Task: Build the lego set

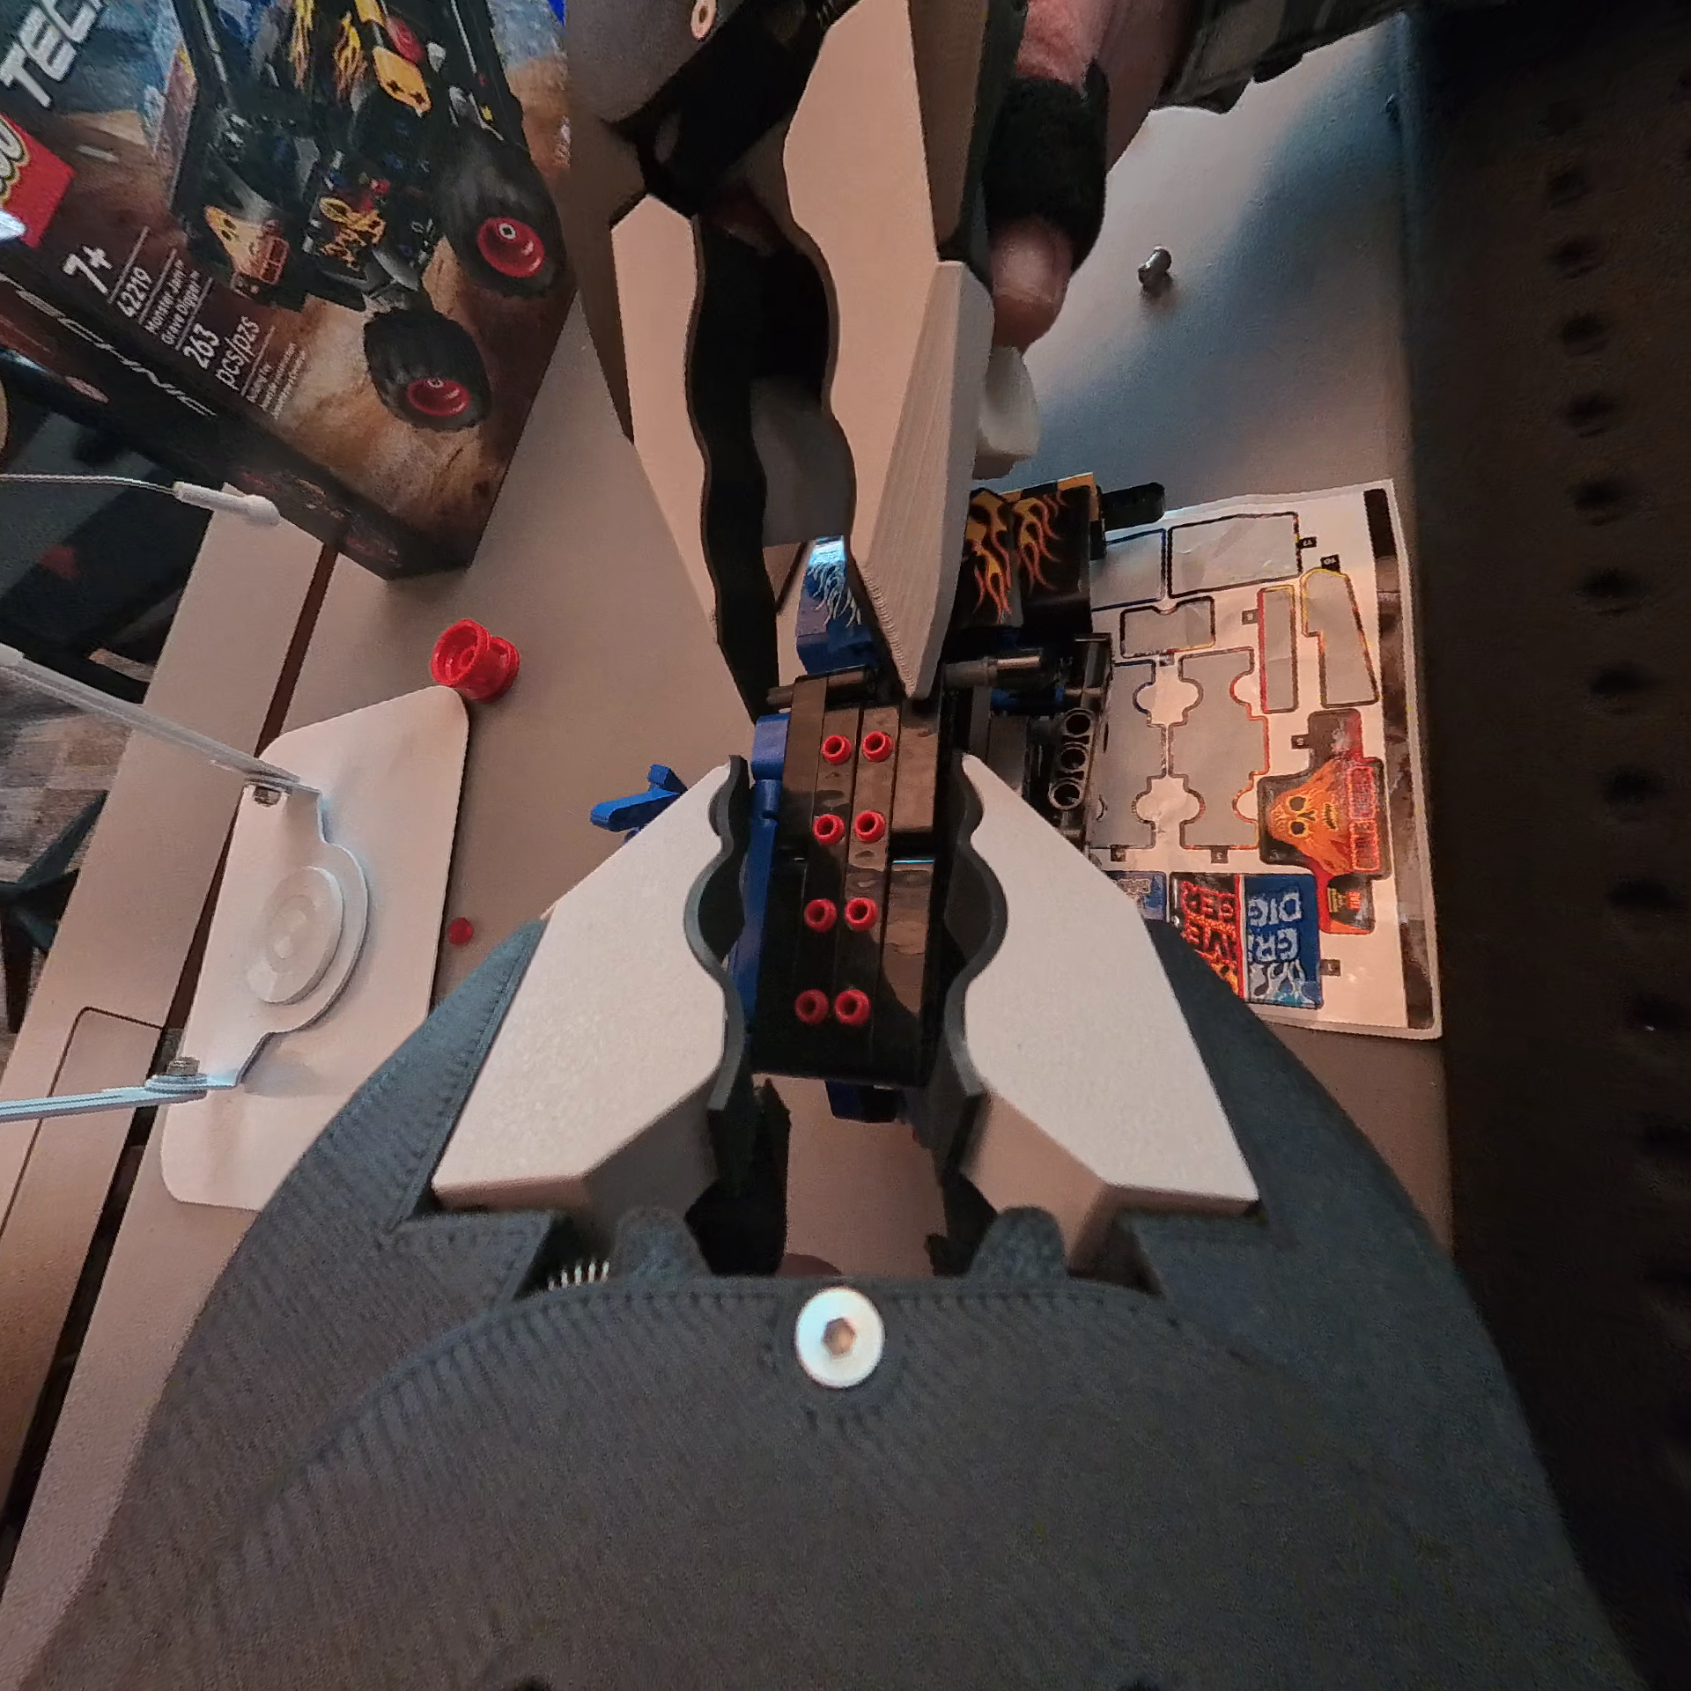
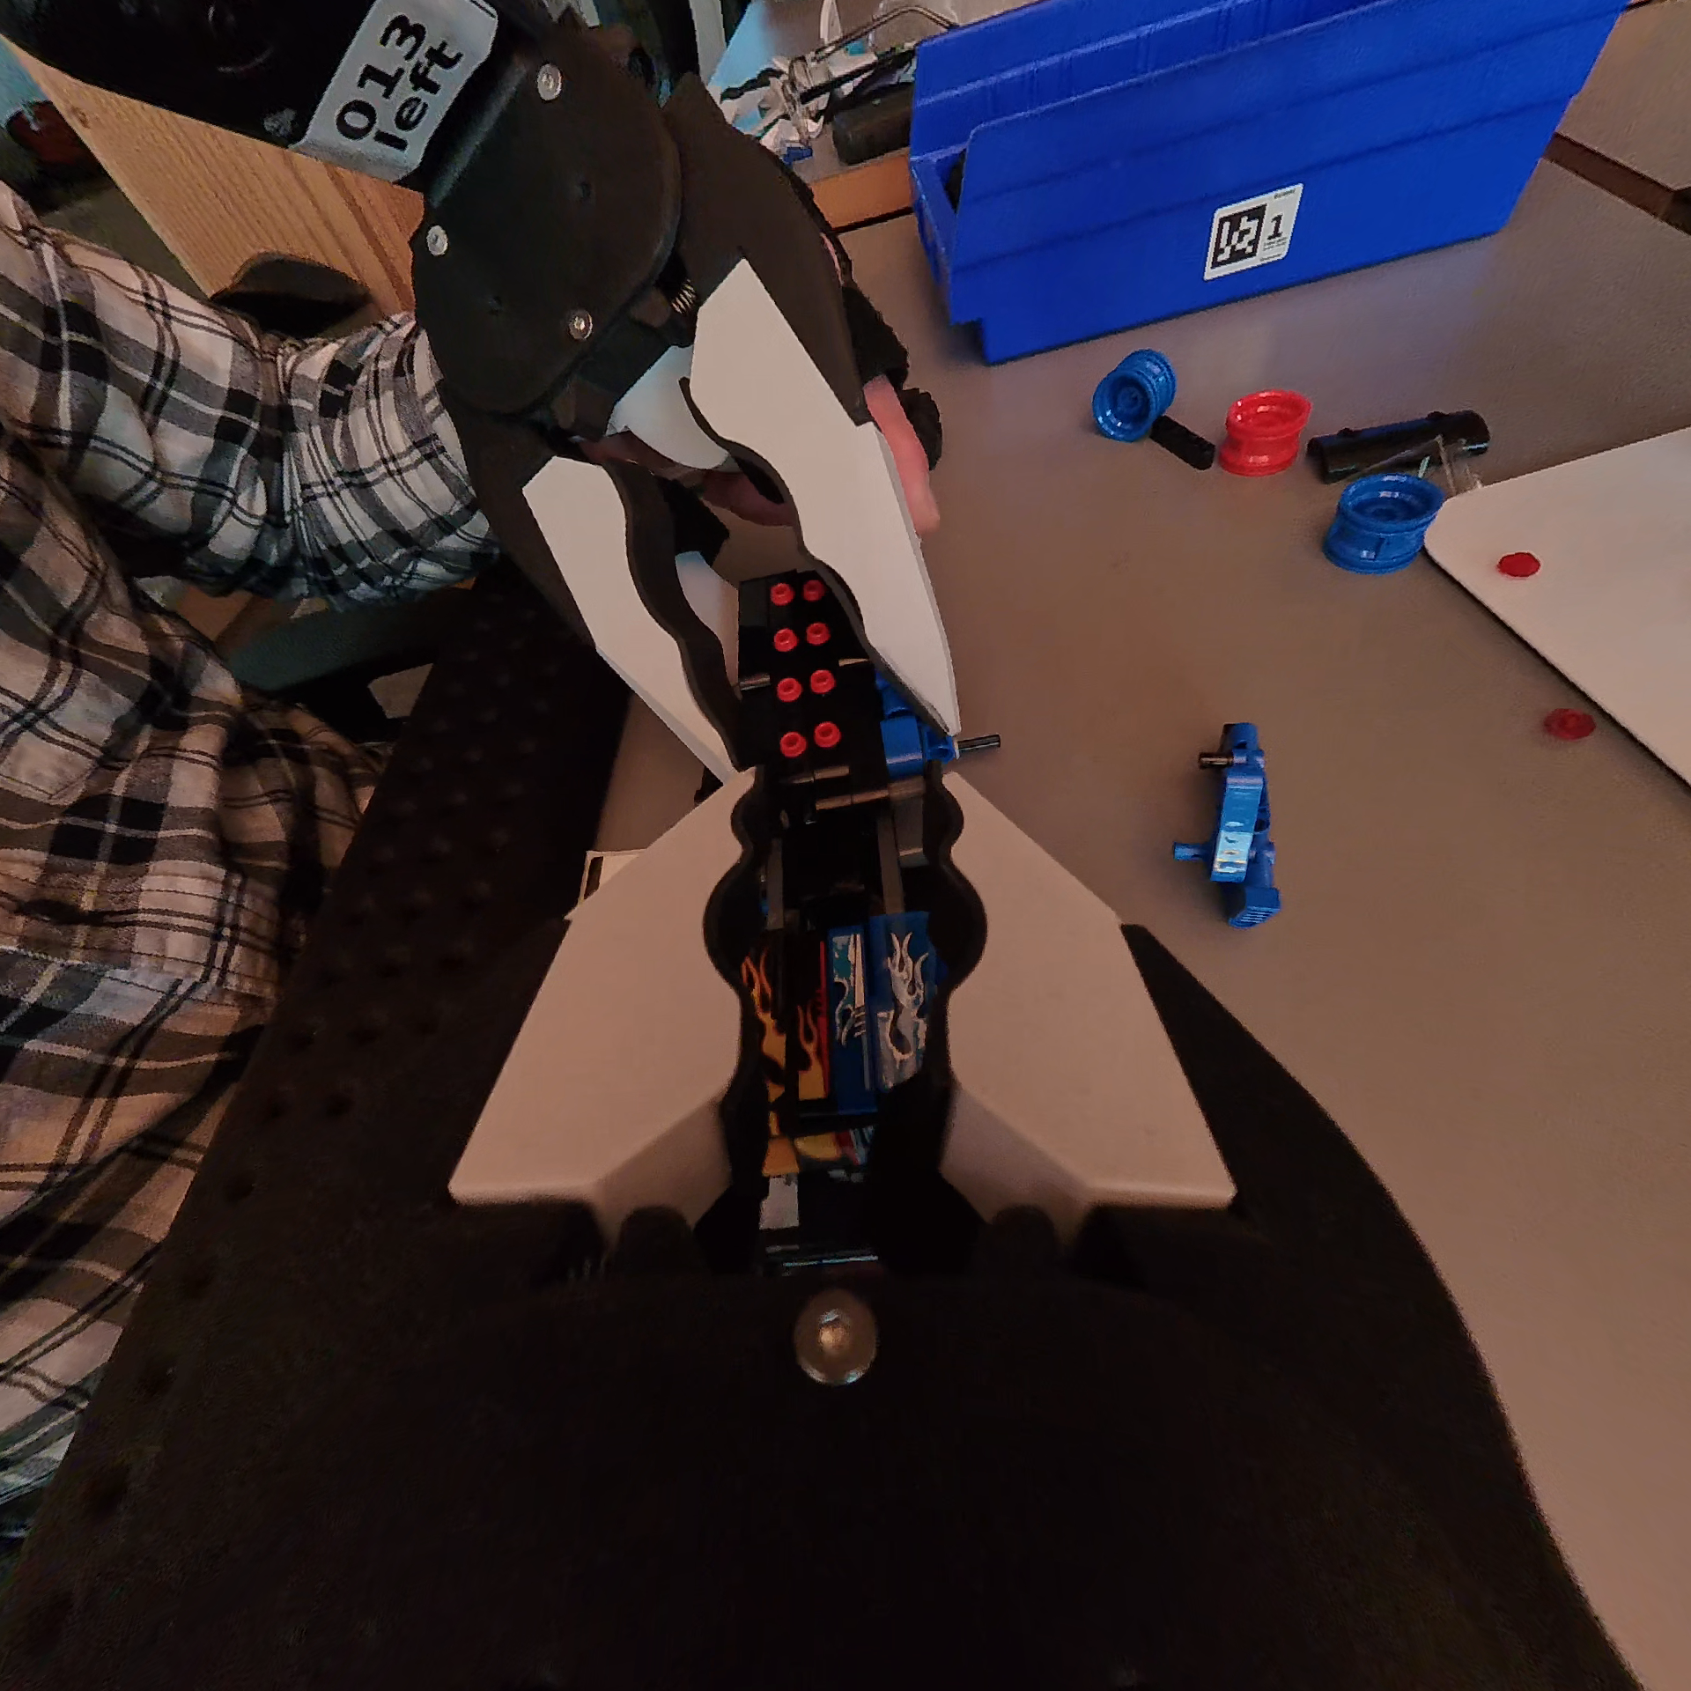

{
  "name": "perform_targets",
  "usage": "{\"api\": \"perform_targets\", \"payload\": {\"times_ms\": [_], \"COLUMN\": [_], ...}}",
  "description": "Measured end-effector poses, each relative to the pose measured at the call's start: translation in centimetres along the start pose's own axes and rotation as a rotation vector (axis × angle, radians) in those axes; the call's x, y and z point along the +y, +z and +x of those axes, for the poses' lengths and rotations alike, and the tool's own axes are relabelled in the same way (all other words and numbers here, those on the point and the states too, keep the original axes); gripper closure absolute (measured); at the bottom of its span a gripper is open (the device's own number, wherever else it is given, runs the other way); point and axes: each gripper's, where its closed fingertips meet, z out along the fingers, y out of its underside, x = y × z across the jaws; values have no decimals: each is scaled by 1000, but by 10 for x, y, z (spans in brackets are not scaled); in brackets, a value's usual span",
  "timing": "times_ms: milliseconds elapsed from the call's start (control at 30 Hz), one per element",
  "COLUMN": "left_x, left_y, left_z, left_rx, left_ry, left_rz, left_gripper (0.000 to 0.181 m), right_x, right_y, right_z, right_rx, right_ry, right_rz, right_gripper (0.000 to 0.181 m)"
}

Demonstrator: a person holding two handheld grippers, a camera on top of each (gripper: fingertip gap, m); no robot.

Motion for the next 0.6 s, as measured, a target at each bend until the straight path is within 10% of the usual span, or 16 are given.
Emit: {"api": "perform_targets", "payload": {"times_ms": [600], "left_x": [-1], "left_y": [0], "left_z": [4], "left_rx": [33], "left_ry": [-18], "left_rz": [32], "left_gripper": [138], "right_x": [8], "right_y": [0], "right_z": [1], "right_rx": [68], "right_ry": [-192], "right_rz": [-109], "right_gripper": [160]}}
